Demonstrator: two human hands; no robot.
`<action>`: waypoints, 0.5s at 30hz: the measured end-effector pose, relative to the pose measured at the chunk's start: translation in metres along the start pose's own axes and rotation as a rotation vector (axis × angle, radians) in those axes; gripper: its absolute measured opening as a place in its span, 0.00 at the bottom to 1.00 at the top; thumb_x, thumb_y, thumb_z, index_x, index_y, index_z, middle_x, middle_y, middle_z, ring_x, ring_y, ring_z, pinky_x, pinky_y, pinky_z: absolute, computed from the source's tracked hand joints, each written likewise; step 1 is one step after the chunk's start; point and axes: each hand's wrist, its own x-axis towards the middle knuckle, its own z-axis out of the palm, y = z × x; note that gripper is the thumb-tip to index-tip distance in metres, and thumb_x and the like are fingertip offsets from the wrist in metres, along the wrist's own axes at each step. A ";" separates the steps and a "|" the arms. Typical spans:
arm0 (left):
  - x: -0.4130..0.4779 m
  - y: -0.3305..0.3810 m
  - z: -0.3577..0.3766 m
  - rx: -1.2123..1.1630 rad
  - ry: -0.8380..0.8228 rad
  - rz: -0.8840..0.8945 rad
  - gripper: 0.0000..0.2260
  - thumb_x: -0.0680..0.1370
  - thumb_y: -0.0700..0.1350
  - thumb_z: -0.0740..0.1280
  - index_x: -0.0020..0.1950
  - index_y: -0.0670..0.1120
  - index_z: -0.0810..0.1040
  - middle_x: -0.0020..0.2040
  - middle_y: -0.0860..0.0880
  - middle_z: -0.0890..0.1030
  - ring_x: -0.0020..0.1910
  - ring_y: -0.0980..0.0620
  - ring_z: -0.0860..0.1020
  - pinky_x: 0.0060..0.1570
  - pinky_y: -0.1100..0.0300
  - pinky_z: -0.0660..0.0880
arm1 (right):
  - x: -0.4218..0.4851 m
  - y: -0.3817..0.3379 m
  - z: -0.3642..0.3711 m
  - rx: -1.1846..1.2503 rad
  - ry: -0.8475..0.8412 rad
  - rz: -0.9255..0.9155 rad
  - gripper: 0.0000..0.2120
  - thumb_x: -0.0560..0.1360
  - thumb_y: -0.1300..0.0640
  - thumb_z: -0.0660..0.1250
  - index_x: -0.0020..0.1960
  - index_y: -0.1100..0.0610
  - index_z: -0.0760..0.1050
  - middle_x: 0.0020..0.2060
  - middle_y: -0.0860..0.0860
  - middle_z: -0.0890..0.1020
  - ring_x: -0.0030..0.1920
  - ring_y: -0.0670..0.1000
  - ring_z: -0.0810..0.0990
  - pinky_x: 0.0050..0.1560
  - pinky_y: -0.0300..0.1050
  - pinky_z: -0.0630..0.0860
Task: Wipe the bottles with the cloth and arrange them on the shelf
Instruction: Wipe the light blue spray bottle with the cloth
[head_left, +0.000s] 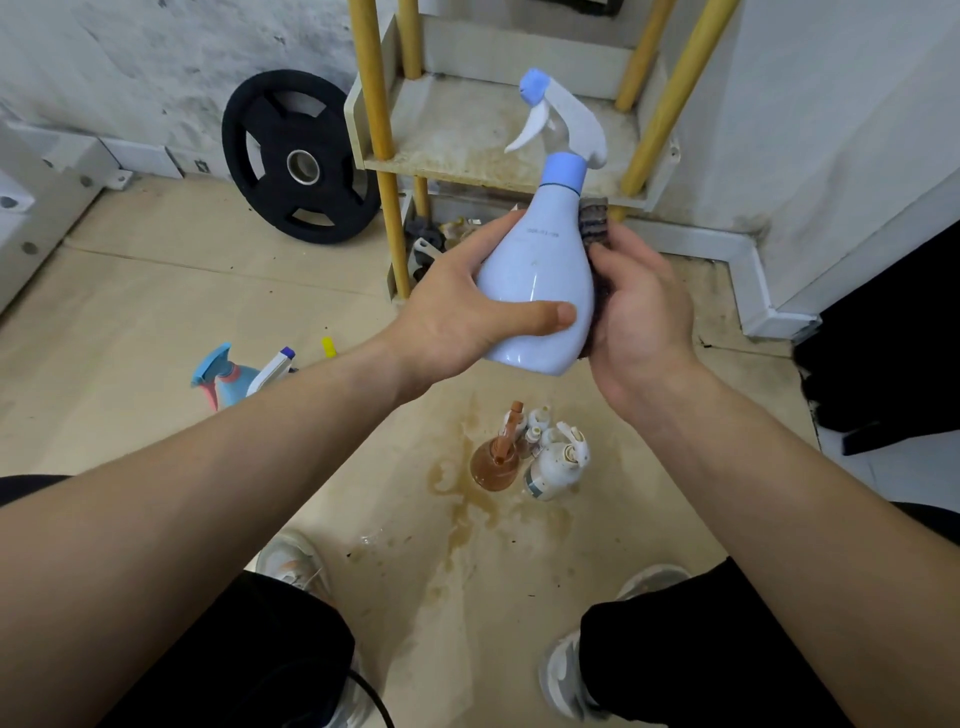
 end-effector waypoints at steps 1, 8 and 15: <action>0.000 0.000 0.001 0.005 0.011 0.005 0.32 0.69 0.41 0.81 0.71 0.54 0.75 0.60 0.51 0.82 0.57 0.54 0.82 0.51 0.59 0.81 | -0.003 -0.001 0.001 -0.040 0.009 -0.027 0.14 0.81 0.63 0.59 0.55 0.56 0.83 0.46 0.54 0.84 0.47 0.55 0.83 0.42 0.48 0.75; 0.004 -0.004 -0.001 0.035 0.087 0.004 0.30 0.69 0.41 0.81 0.68 0.53 0.76 0.57 0.52 0.83 0.54 0.54 0.83 0.48 0.59 0.82 | -0.006 0.002 0.004 -0.279 -0.013 -0.227 0.20 0.82 0.63 0.58 0.71 0.55 0.77 0.61 0.50 0.84 0.60 0.47 0.82 0.60 0.48 0.80; 0.008 -0.009 -0.011 0.043 0.065 0.010 0.26 0.72 0.36 0.77 0.68 0.48 0.76 0.58 0.48 0.84 0.56 0.51 0.84 0.54 0.57 0.81 | -0.017 0.015 0.004 -0.632 -0.211 -0.445 0.20 0.82 0.63 0.58 0.71 0.53 0.76 0.73 0.46 0.74 0.76 0.43 0.67 0.76 0.40 0.66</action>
